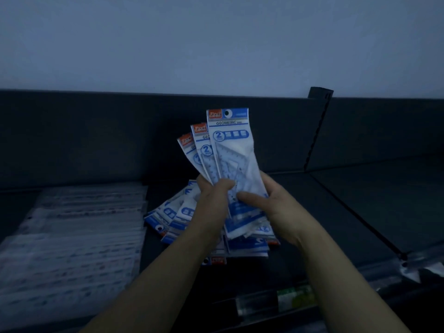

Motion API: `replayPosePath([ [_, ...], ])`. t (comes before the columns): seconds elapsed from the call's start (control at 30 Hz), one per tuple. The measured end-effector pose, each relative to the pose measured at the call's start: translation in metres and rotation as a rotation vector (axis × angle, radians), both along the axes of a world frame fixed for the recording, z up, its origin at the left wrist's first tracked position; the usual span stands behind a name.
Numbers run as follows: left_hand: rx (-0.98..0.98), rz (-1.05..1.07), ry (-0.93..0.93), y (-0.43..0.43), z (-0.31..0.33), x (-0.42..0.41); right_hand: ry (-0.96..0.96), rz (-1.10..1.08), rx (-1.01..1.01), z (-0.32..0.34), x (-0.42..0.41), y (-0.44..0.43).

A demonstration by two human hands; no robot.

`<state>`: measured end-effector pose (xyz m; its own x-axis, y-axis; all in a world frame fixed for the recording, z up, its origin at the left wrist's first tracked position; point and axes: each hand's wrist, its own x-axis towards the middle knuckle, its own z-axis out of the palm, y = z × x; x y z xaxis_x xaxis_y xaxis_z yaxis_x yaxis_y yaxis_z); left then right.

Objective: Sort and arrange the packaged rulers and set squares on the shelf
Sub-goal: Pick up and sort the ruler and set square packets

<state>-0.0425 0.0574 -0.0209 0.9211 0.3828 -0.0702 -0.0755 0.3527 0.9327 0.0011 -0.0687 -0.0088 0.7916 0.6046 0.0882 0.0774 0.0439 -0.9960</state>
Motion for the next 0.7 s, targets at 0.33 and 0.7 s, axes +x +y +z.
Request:
replayPosePath([
  [0.33,0.26,0.066,-0.033,-0.023,0.016,0.064,-0.24,-0.147,-0.401,0.03,0.089,-0.1],
  [0.7,1.142,-0.267,0.275,-0.049,-0.001,0.145,-0.573,-0.017,-0.933,0.002,0.175,-0.133],
])
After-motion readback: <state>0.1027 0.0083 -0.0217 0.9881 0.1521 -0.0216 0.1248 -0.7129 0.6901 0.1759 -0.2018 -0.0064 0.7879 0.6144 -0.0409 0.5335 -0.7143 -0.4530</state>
